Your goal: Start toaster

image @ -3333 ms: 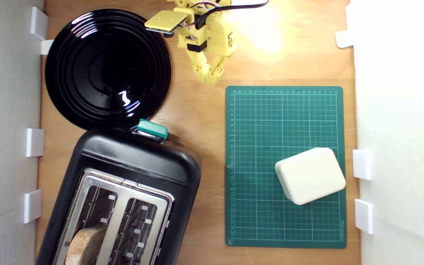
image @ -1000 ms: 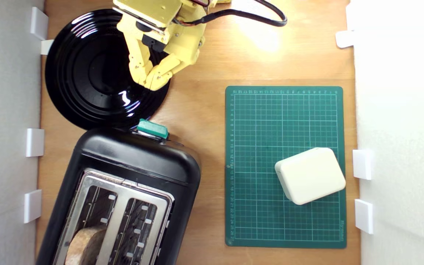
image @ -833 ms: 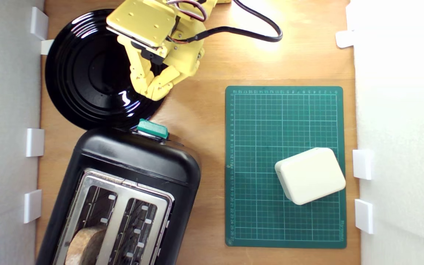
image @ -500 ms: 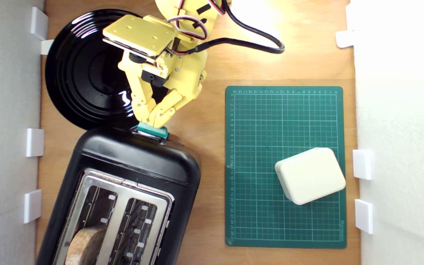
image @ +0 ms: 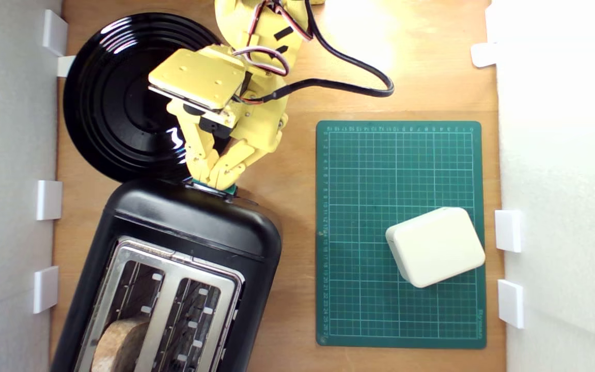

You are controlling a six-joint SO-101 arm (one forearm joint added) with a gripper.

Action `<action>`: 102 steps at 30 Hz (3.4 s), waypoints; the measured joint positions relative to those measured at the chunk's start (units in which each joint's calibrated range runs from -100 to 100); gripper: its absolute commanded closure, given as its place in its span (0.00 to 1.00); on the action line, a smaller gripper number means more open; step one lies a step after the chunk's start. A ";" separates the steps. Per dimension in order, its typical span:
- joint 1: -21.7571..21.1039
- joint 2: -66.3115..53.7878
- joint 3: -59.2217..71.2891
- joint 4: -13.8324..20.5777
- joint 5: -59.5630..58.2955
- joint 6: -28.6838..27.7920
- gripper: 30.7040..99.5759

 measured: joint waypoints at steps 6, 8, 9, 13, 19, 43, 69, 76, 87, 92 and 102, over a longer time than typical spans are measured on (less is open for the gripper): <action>-0.18 2.17 -0.09 0.00 -0.09 0.00 0.99; -0.18 2.92 -0.46 0.10 -0.34 0.00 0.99; -0.18 3.33 -0.65 0.10 -0.34 0.00 0.99; -0.18 4.75 -0.37 0.10 -0.34 0.00 0.99; -0.27 4.84 2.59 0.87 -0.94 0.00 0.99; 4.52 10.92 16.22 -0.10 -11.40 -0.05 0.99; 3.80 20.76 14.64 0.87 -12.43 0.00 0.99; 3.71 22.18 14.55 0.87 -12.77 0.00 0.99; 3.62 24.84 14.27 0.87 -14.04 0.05 0.99; 3.52 25.09 14.37 2.02 -15.91 0.43 0.99; 3.52 25.34 9.27 0.96 -16.00 0.38 0.99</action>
